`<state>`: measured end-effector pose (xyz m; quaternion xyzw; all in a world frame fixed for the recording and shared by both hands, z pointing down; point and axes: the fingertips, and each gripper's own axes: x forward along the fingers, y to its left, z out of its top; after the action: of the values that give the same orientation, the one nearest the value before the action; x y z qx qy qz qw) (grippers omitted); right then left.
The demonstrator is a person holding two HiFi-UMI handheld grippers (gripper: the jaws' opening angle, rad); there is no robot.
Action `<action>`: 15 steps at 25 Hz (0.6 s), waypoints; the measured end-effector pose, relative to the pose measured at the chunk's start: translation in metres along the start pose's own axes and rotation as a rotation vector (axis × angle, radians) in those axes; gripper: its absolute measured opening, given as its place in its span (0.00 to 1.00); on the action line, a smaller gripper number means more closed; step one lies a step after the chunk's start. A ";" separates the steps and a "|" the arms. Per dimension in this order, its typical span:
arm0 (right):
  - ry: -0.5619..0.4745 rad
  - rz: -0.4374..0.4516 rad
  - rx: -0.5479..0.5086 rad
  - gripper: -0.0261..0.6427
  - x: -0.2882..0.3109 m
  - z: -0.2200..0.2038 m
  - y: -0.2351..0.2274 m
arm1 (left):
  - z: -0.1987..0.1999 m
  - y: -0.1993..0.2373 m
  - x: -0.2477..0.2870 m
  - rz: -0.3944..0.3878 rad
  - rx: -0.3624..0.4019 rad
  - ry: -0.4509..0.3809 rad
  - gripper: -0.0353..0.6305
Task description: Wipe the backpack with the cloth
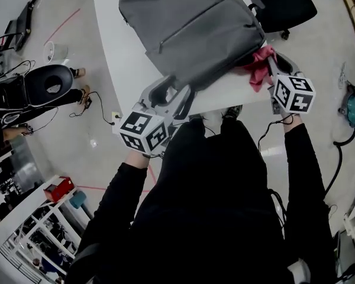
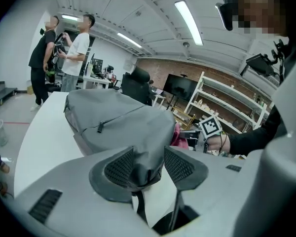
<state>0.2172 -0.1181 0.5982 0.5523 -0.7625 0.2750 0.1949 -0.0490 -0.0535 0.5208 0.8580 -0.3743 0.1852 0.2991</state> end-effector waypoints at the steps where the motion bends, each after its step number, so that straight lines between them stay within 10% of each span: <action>1: -0.022 -0.054 0.014 0.12 -0.003 0.012 -0.024 | 0.000 0.000 0.000 0.005 -0.003 -0.001 0.37; 6: -0.042 -0.105 0.004 0.12 -0.004 0.034 -0.059 | 0.002 0.000 0.001 0.021 -0.033 -0.016 0.37; 15: 0.133 0.220 0.003 0.12 0.005 -0.055 0.108 | 0.003 -0.002 -0.001 -0.013 -0.065 -0.038 0.37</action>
<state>0.1129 -0.0608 0.6214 0.4463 -0.8034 0.3318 0.2129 -0.0476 -0.0537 0.5177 0.8535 -0.3804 0.1546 0.3208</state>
